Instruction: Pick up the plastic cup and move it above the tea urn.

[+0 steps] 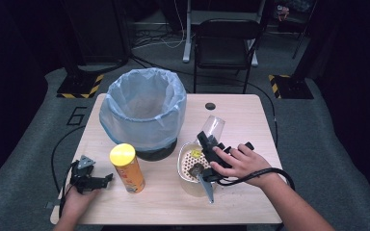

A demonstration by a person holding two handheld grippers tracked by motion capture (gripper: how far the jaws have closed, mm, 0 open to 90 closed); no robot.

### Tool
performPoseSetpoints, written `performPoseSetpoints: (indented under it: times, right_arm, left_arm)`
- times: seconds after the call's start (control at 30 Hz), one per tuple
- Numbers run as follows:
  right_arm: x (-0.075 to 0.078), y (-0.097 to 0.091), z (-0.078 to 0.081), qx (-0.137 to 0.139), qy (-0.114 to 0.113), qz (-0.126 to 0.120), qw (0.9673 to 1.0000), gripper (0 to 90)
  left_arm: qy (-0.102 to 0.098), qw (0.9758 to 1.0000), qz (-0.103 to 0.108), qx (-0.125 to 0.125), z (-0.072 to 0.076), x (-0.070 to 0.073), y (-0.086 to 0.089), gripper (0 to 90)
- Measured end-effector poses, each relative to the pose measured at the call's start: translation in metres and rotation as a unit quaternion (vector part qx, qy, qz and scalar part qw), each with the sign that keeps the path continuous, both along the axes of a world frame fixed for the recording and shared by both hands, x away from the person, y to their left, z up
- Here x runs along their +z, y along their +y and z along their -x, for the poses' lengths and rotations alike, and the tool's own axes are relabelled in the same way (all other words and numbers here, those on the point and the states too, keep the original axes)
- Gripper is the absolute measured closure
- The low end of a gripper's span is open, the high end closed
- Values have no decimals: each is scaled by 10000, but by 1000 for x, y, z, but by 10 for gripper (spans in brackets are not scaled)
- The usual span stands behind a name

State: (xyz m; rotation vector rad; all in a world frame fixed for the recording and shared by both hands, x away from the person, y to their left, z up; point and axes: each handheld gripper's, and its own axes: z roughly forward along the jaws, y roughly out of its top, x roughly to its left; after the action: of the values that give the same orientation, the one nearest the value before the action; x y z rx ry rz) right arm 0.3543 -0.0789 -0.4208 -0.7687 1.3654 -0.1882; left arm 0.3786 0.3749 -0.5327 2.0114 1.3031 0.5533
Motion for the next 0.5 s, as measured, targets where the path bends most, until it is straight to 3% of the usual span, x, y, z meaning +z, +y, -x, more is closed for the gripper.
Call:
performPoseSetpoints:
  times: [0.1,0.3,0.33,0.37,0.47,0.5]
  right_arm:
    - [-2,-1,0,9,80,-111,9999,390]
    - [-3,-1,1,41,129,-34,9999,390]
    - [2,1,1,93,65,284,9995,390]
    - [2,1,1,93,65,284,9995,390]
    - [-4,0,2,112,161,-203,9996,390]
    - [-3,0,2,120,123,-128,9998,390]
  left_arm:
    - [-3,10000,3,1,0,0,0,5]
    - [0,10000,0,0,0,0,0,5]
    - [0,10000,0,-2,0,0,0,5]
    - [0,10000,0,-2,0,0,0,5]
    - [-2,10000,1,-1,0,0,0,5]
    - [0,10000,7,3,0,0,0,5]
